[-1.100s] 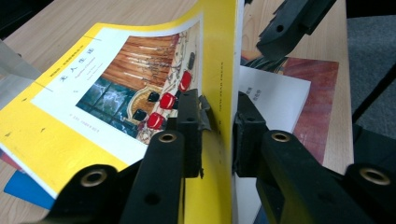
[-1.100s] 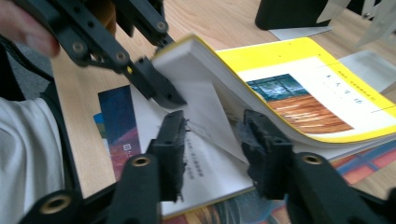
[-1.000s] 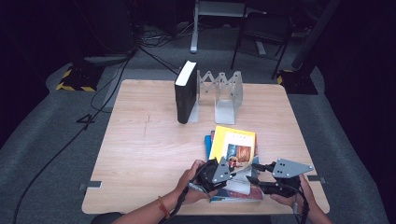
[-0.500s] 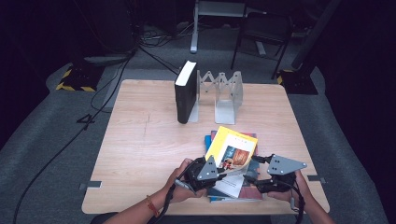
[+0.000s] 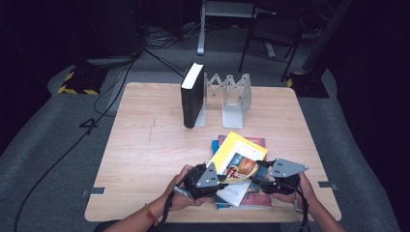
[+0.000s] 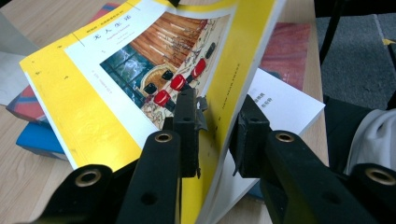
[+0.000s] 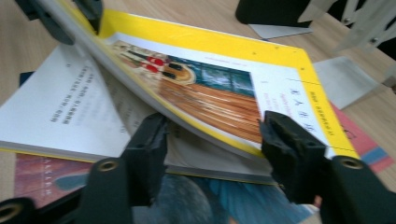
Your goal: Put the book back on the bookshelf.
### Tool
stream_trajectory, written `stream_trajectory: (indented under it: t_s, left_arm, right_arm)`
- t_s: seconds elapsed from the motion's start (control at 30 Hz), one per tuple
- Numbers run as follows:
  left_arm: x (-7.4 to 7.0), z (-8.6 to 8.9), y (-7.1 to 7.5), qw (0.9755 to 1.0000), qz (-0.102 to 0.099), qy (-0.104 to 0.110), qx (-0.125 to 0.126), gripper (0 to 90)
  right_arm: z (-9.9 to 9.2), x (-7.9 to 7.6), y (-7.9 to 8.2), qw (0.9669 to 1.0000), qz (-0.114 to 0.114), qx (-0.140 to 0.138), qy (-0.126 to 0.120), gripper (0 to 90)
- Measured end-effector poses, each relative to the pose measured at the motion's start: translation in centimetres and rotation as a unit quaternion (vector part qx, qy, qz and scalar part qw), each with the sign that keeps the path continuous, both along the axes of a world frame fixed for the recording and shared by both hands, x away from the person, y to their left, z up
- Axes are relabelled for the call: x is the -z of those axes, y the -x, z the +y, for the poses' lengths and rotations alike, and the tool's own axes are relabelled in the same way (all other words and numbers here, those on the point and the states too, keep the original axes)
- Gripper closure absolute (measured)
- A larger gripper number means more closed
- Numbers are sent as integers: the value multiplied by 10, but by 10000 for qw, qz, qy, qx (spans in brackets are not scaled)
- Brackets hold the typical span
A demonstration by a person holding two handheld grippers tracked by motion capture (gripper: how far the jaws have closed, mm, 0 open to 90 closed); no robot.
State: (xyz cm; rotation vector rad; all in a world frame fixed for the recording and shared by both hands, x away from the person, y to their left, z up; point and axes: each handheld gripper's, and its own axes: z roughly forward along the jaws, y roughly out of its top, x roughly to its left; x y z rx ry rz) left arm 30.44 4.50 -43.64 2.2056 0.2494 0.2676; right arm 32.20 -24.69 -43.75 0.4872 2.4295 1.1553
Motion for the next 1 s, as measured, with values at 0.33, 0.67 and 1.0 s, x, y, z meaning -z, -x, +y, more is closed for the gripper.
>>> stream_trajectory:
  t_s: [0.33,0.67,1.0]
  left_arm:
    - [3,2,2,9999,153,10,43,628]
    - [3,26,3,9982,586,71,-139,433]
    - [19,72,-32,9922,578,130,-1096,426]
  right_arm:
    - [0,2,-3,9999,-93,75,93,450]
    - [0,4,-1,9997,-148,109,172,441]
    - [-16,9,-3,9992,113,370,121,446]
